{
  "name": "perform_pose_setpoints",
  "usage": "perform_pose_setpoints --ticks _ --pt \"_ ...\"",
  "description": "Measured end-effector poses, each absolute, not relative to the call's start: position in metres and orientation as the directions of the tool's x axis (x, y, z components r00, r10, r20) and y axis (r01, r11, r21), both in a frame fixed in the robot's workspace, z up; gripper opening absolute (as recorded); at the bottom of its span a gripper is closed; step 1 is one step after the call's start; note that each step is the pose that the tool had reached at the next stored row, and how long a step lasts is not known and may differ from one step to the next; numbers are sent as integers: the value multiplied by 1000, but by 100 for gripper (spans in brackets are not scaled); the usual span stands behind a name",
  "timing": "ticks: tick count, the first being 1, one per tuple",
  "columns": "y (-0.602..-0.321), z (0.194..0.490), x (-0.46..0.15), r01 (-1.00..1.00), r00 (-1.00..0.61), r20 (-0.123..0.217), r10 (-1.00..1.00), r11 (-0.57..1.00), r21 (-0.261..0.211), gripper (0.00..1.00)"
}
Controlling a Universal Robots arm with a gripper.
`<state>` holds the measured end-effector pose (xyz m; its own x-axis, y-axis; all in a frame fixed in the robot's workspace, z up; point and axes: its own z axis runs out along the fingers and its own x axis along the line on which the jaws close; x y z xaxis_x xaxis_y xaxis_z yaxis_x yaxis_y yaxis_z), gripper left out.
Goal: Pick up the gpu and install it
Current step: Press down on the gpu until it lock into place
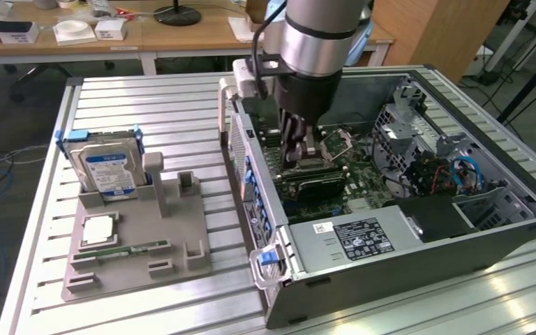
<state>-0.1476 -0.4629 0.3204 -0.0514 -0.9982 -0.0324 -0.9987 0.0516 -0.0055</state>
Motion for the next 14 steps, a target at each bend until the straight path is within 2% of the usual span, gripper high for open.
perform_pose_setpoints --ticks 14 --pt "-463 328 -145 -999 -51 -33 -998 52 -5 11"
